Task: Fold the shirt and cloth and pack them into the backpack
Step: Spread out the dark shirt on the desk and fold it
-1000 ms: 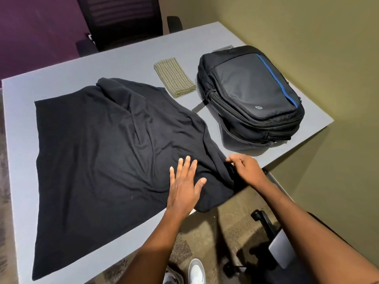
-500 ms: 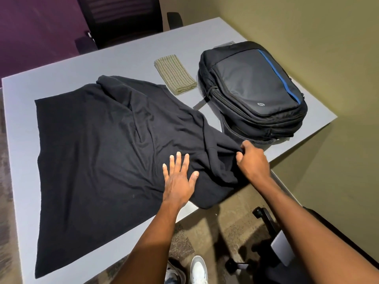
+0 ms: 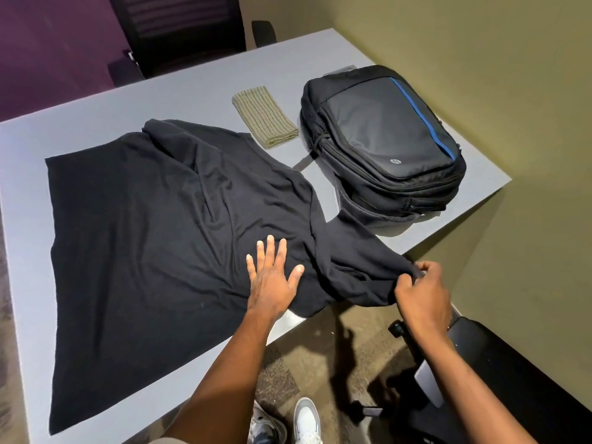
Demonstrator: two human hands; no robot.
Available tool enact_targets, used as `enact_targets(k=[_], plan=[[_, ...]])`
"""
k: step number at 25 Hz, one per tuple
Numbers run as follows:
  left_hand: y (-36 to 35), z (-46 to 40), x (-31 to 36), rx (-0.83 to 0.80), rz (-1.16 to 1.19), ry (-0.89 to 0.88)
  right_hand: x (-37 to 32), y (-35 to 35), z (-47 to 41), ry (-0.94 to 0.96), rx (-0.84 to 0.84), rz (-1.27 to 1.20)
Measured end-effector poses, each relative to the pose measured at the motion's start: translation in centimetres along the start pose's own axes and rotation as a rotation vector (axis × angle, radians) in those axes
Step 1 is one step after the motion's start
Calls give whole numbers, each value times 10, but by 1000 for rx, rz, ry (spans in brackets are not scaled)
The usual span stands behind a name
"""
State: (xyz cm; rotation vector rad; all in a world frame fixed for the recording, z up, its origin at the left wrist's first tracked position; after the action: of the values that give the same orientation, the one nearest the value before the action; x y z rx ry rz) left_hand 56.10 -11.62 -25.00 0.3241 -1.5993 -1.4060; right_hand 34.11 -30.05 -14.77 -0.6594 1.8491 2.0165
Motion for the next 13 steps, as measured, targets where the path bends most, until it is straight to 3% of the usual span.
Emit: enact_targets(k=[3, 6, 9, 13], plan=[[5, 3, -2, 23, 86, -20, -27, -6, 7, 261, 58, -5], [15, 15, -14, 128, 52, -46, -61, -47, 18, 520, -180, 65], [27, 27, -41, 217, -95, 31, -67, -90, 22, 493, -471, 262], [28, 34, -72, 151, -213, 94, -58, -98, 15, 530, -501, 374]])
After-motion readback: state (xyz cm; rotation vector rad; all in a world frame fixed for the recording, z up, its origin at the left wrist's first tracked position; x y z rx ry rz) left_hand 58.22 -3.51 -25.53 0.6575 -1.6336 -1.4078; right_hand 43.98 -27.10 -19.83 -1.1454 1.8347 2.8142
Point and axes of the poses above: each hand's wrist, its own z-axis away from the middle knuckle, its own y-axis out of the back of the hand, x = y × z, the point moved 5 cm from there along -z, towards the middle knuckle, and after that the axes turned 6 degrees about x, right-handed, at the moved point
